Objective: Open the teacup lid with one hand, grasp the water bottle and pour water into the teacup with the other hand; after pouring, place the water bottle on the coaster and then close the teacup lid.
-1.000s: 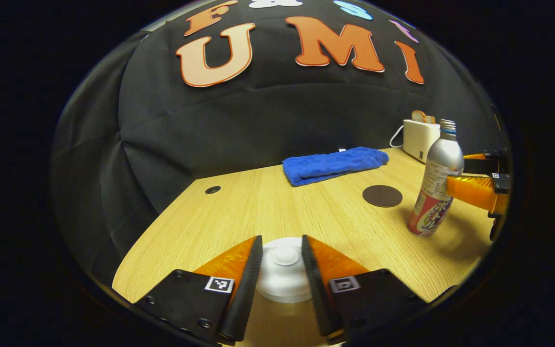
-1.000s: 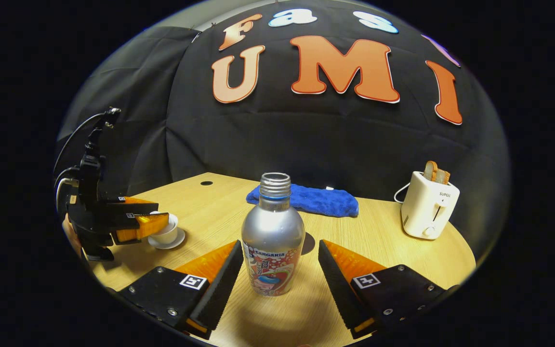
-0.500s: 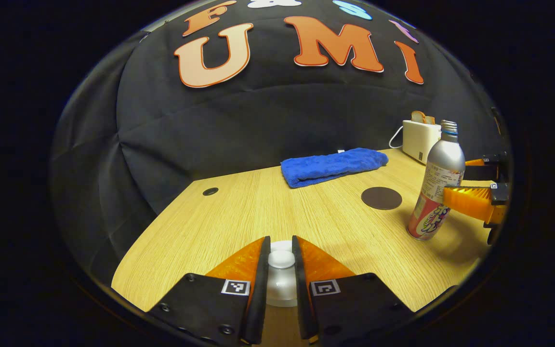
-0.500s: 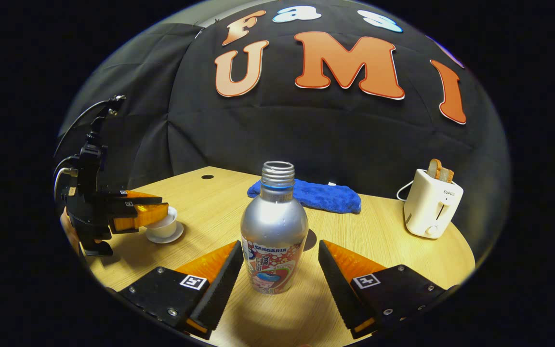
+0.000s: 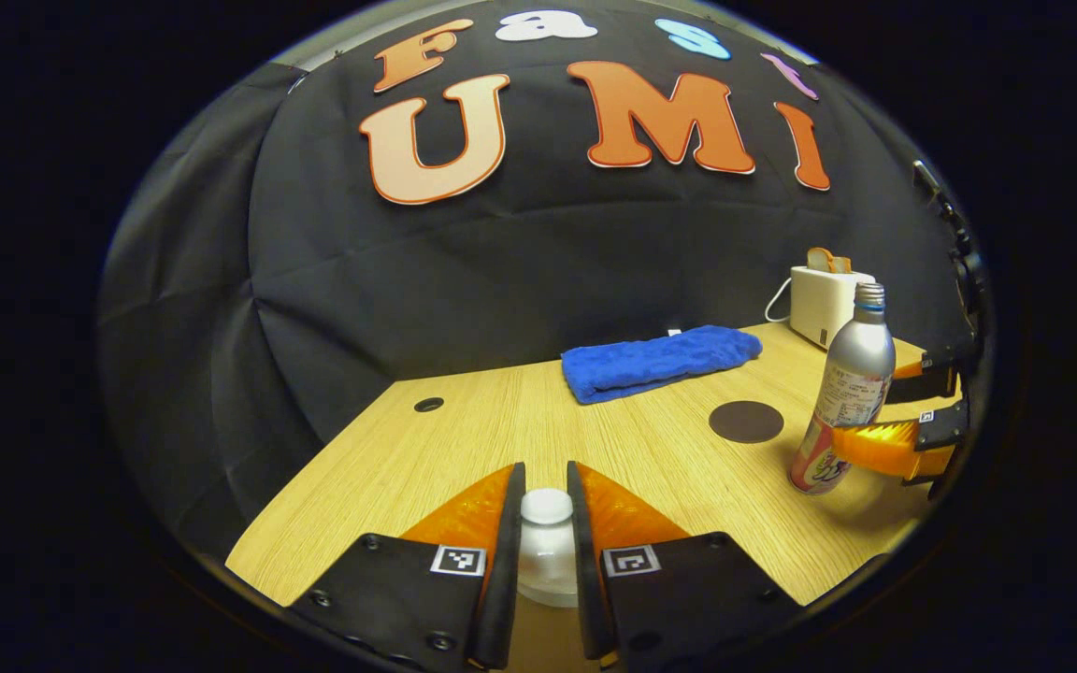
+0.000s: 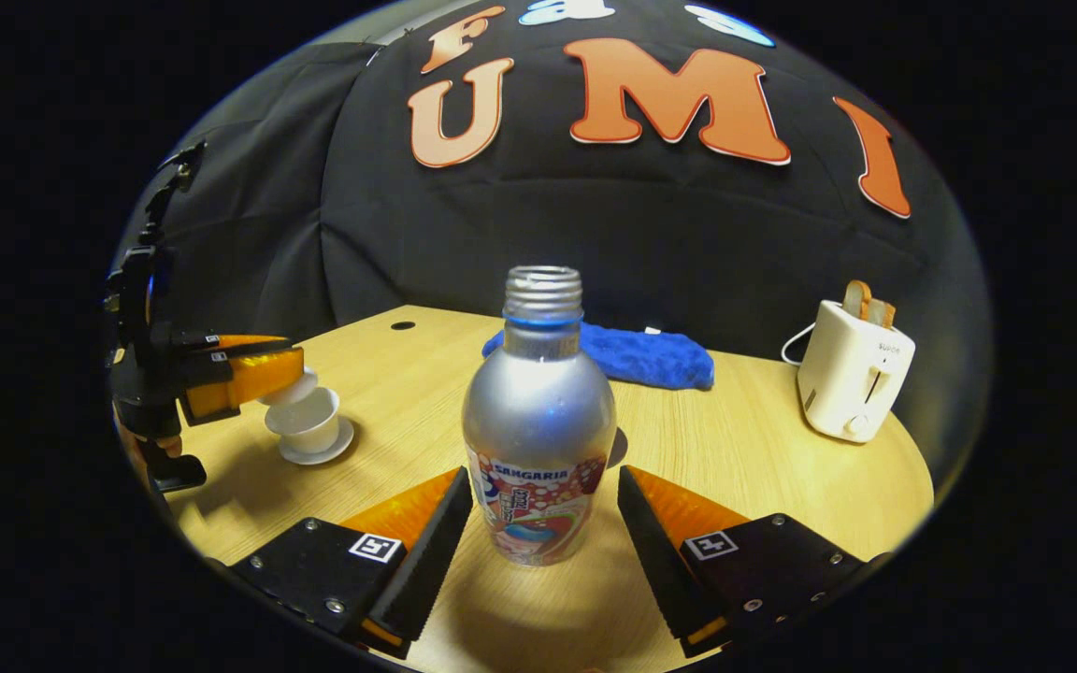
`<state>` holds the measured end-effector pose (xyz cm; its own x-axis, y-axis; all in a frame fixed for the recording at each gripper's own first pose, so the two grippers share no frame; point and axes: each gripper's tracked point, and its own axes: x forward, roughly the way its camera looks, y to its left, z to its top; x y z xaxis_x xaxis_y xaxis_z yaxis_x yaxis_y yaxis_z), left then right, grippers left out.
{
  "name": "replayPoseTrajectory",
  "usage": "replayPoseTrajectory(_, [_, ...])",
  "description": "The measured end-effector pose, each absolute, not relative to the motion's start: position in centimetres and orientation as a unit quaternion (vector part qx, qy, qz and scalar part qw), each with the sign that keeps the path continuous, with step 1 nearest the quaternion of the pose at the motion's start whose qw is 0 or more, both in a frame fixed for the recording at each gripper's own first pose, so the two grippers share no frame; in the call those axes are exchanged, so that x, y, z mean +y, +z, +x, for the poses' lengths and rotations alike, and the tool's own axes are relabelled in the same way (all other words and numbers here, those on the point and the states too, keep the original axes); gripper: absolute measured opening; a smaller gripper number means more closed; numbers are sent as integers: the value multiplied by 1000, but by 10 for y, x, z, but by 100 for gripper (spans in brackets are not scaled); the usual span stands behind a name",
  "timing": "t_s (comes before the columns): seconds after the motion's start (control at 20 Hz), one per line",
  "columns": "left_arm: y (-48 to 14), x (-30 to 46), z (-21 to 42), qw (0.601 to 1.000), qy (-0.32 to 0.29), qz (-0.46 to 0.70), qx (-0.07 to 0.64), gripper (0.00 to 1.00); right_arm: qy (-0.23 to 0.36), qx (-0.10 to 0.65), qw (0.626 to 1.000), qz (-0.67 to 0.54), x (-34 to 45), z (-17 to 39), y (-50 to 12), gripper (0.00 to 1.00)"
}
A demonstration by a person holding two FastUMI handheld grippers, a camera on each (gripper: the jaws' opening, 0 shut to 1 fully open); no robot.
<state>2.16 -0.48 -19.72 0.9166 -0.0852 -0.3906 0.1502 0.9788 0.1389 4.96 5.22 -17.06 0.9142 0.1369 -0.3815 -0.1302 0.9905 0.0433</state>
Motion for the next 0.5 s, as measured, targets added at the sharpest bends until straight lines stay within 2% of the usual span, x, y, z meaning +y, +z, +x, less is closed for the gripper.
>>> replayPoseTrajectory(0.1, [-192,1,21,977,-53,81,188,31,72,211,975,12,57,49,-179,94])
replayPoseTrajectory(0.15, [-190,5,19,978,-49,80,186,27,71,218,973,13,59,50,-182,93])
replayPoseTrajectory(0.2, [-189,8,17,979,-46,79,184,31,69,224,972,14,60,51,-186,90])
replayPoseTrajectory(0.4, [-185,21,10,980,-35,76,178,31,63,236,969,21,64,55,-192,81])
replayPoseTrajectory(0.5, [-185,27,6,981,-31,68,177,31,63,236,970,16,64,54,-189,80])
